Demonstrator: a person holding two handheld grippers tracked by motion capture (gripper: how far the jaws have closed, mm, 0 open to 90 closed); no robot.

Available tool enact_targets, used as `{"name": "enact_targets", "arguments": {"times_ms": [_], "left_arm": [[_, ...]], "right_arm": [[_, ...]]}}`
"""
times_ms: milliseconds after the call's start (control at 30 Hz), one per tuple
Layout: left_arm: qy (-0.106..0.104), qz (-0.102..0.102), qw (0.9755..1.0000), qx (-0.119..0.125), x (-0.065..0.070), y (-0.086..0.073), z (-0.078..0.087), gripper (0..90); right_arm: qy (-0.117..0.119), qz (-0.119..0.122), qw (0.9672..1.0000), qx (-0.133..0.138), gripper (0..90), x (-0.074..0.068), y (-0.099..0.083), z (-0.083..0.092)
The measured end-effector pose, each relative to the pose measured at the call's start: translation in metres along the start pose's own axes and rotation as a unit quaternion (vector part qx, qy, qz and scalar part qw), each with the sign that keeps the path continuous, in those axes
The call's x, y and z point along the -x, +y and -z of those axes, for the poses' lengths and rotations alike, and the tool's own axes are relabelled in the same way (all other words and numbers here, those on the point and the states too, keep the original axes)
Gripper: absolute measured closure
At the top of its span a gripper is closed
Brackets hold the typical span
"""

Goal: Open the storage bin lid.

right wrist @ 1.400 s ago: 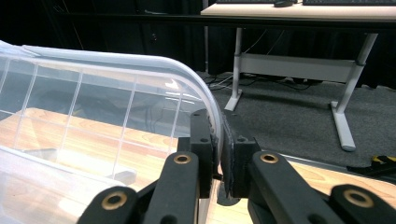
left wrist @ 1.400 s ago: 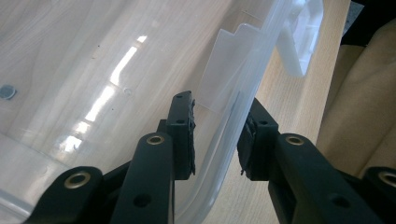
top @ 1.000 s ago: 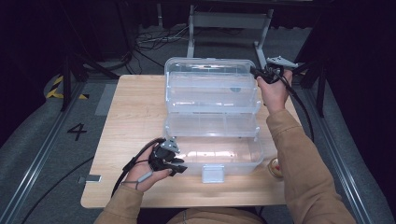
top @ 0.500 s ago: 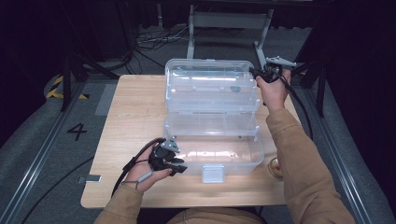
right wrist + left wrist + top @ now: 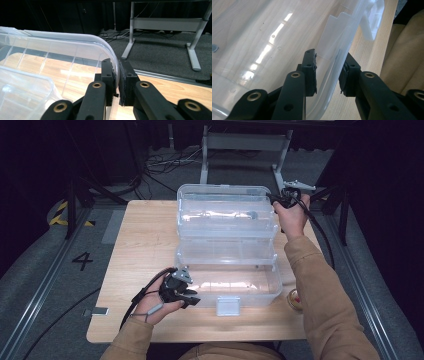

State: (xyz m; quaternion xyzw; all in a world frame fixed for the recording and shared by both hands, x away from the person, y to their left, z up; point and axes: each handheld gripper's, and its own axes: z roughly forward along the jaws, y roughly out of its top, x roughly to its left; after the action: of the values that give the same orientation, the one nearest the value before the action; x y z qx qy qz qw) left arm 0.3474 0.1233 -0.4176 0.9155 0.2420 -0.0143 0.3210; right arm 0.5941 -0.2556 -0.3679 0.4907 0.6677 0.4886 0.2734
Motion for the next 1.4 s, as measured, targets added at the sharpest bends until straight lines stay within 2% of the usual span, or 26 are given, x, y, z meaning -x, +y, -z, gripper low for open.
{"name": "enact_targets", "arguments": {"times_ms": [367, 1400], "left_arm": [[0.0, 0.0, 1.0, 0.0, 0.0, 0.0, 0.0, 70.0], [-0.002, 0.0, 1.0, -0.001, -0.001, 0.0, 0.0, 70.2]], "right_arm": [[0.003, -0.013, 0.9999, -0.008, 84.1, 0.004, -0.004, -0.006], [0.011, -0.029, 0.9989, -0.035, 83.7, 0.01, -0.01, -0.02]]}}
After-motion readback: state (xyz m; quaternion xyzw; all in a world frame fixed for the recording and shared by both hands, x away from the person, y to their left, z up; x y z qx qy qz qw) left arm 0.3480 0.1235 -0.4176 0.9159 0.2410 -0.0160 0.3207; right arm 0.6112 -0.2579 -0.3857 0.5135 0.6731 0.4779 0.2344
